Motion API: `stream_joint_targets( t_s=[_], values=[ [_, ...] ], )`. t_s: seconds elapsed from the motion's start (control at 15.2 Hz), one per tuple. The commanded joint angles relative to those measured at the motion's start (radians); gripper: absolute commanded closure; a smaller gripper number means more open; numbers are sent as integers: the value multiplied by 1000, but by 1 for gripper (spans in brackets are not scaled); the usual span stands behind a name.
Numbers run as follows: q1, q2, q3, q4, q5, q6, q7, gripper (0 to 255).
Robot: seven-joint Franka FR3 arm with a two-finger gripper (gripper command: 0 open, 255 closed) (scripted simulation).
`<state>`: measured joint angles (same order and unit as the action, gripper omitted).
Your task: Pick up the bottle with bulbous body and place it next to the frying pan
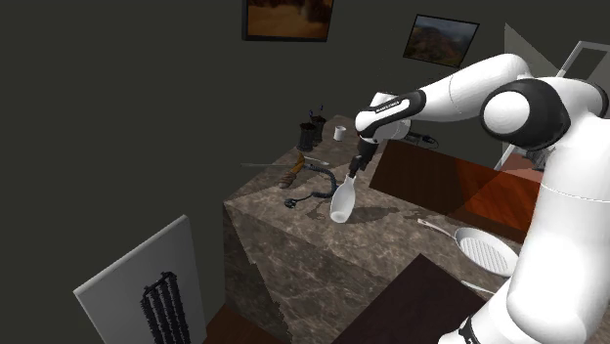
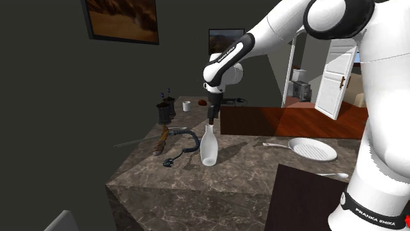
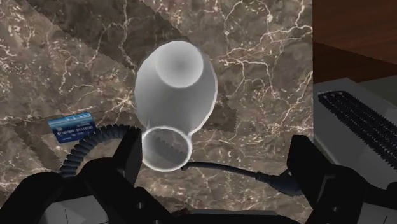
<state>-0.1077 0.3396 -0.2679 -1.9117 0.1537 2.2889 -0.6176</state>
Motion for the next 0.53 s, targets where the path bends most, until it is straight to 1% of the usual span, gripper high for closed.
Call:
stream_joint_targets(
  t_s=[0.0,0.13,0.46],
  values=[
    [-24,85,5,80,22,-2,-30,0],
    [-47,165,13,160,39,-7,-50,0],
    [-55,209,21,166,51,29,-59,0]
  ],
)
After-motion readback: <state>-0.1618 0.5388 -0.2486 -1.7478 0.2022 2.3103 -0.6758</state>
